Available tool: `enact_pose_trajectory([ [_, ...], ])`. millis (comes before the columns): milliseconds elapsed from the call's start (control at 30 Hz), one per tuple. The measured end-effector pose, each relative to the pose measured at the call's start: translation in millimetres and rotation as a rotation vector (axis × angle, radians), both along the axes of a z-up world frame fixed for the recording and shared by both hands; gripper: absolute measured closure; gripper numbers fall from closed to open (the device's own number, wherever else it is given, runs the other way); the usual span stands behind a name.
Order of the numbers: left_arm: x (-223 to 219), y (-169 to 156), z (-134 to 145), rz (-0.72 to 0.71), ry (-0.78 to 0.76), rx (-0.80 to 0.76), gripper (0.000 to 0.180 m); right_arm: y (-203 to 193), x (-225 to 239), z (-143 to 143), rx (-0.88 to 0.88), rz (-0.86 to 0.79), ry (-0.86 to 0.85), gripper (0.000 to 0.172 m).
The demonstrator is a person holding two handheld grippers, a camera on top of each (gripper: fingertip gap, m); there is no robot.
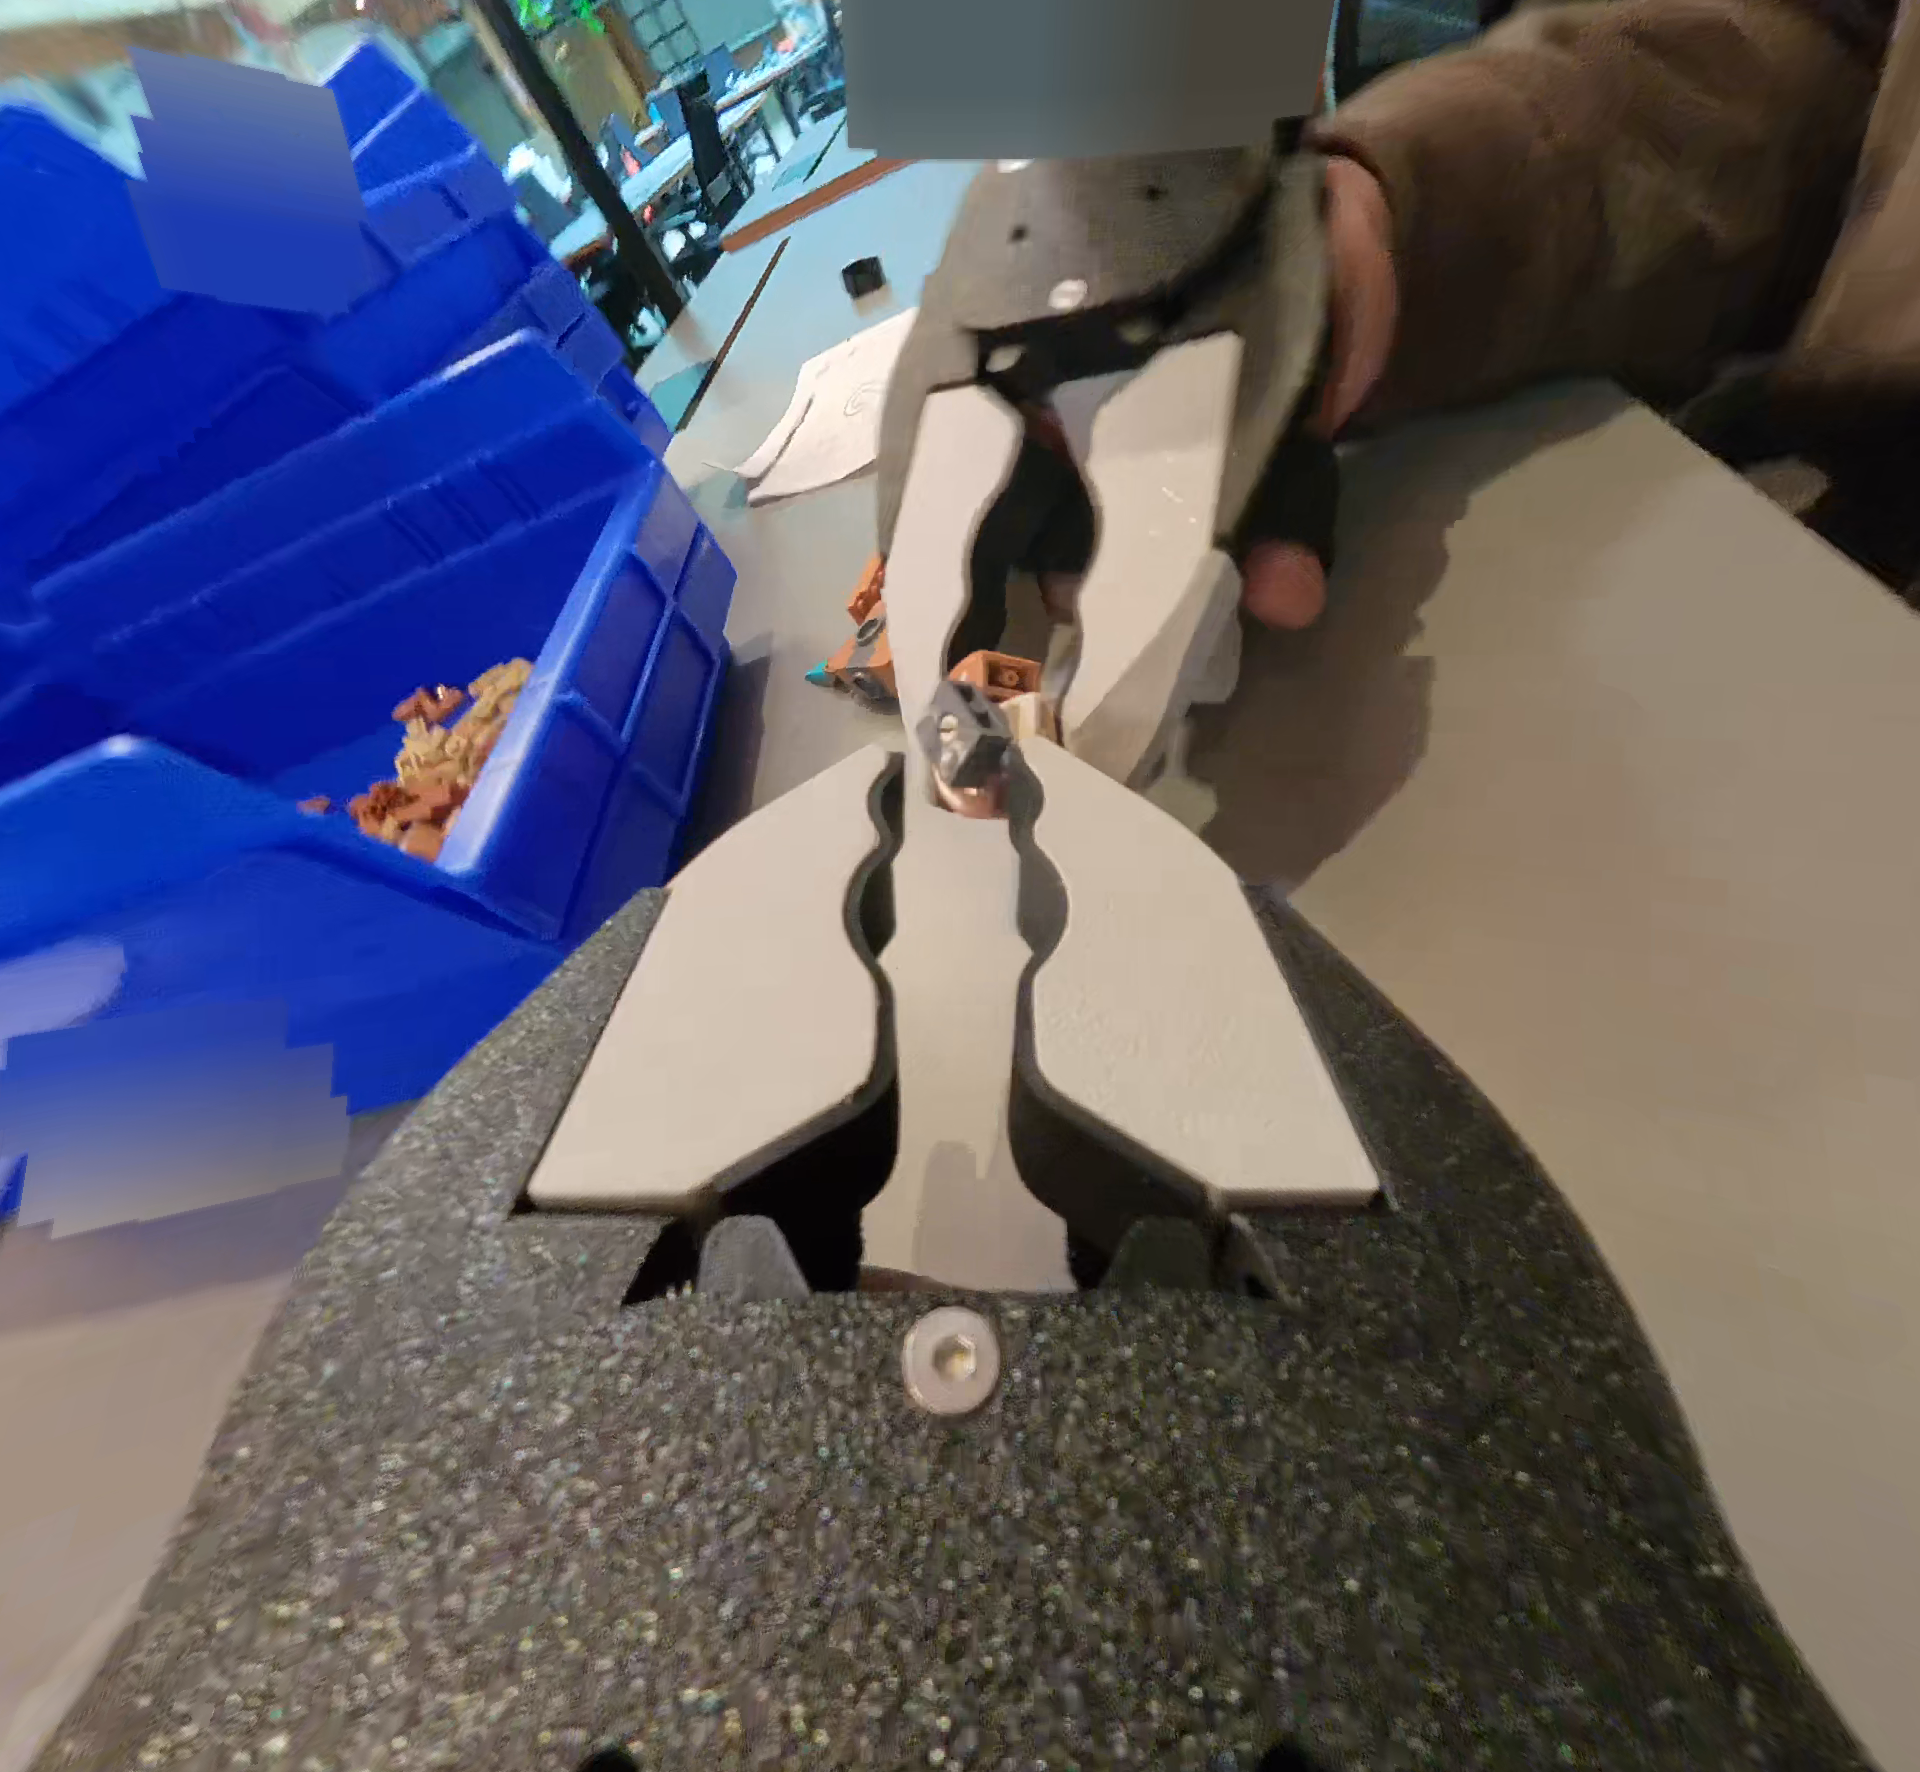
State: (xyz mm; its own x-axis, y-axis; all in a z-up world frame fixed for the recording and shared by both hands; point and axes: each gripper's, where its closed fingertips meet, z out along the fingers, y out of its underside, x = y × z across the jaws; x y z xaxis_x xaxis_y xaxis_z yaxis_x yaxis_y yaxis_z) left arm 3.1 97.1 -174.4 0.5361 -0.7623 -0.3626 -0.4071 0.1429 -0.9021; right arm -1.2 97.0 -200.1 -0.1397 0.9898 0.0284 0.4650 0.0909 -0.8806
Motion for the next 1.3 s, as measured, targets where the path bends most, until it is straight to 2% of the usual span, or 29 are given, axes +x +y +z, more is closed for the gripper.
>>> enact_pose_trajectory([
  [167,-0.1,5.2,5.2,0.036,-0.139,-0.180,0.153,15.5,-2.4,-3.8,0.316,-0.092,0.012,0.144],
  [267,4.0,4.7,-5.4,0.038,-0.063,-0.198,0.153,14.2,-4.3,-5.8,0.449,-0.084,0.011,0.144],
  [400,4.9,5.9,-16.7,0.066,0.051,-0.161,0.157,12.8,-5.6,-8.7,0.524,-0.075,0.002,0.144],
  [667,1.4,5.5,-14.3,0.078,0.141,-0.054,0.163,11.8,-2.7,-7.3,0.471,-0.054,0.013,0.145],
  [967,0.1,5.0,-21.2,0.078,0.280,0.036,0.163,-0.1,9.2,-0.1,0.213,0.040,0.038,0.139],
  [1100,7.5,-2.1,-28.3,0.019,0.339,0.062,0.164,-4.3,8.0,-5.2,0.213,0.071,0.005,0.141],
  [1300,18.4,-19.1,-33.6,-0.110,0.376,0.098,0.164,-22.7,17.3,-12.8,0.197,0.232,-0.036,0.146],
])
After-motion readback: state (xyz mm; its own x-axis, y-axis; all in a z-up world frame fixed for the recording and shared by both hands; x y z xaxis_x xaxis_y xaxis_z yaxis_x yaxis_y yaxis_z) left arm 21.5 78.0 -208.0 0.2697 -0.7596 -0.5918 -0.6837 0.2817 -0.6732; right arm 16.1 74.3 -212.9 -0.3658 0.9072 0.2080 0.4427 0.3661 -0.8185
